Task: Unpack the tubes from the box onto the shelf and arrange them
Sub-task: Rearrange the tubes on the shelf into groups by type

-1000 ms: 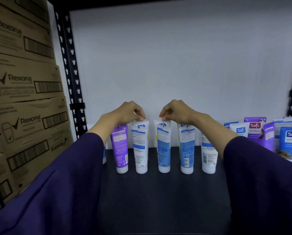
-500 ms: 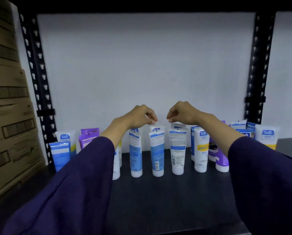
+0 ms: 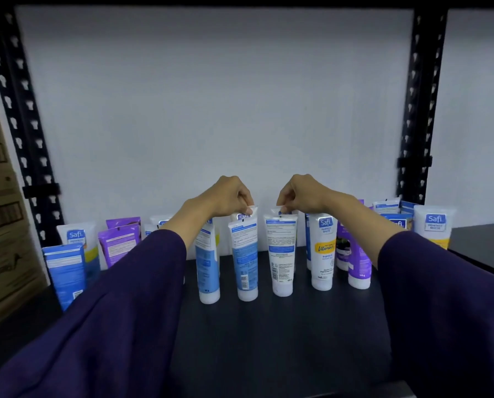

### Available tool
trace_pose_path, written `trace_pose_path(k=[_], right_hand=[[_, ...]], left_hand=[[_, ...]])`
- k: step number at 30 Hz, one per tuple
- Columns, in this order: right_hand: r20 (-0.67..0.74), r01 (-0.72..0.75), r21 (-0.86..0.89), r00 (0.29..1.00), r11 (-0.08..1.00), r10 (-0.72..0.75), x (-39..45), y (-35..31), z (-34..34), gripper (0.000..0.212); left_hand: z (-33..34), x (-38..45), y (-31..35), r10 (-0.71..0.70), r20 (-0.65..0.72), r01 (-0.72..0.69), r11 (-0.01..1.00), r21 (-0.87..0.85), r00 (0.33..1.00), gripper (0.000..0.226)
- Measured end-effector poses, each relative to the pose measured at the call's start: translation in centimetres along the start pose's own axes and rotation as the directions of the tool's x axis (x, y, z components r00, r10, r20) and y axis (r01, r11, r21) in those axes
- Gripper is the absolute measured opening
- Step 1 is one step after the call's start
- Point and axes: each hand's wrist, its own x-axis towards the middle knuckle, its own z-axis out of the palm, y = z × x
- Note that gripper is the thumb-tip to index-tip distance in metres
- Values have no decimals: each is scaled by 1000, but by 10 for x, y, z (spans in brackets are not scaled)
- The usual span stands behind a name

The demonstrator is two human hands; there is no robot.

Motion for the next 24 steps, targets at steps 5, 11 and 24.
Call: trace_pose_path(k=[5, 11, 24], right_hand=[[7, 21, 48, 1000, 999, -21, 2, 1, 0, 16], [14, 10, 85, 1000, 996, -12, 0, 2, -2, 16], [-159, -23, 89, 987, 996, 37, -38, 27, -47, 16]], left_hand=[[0, 2, 0, -2, 2, 2, 1000, -7, 1000, 21], [-1, 0, 2, -6, 32, 7, 999, -35, 999, 17], [-4, 16, 48, 117, -44, -121, 989, -83, 992, 14]])
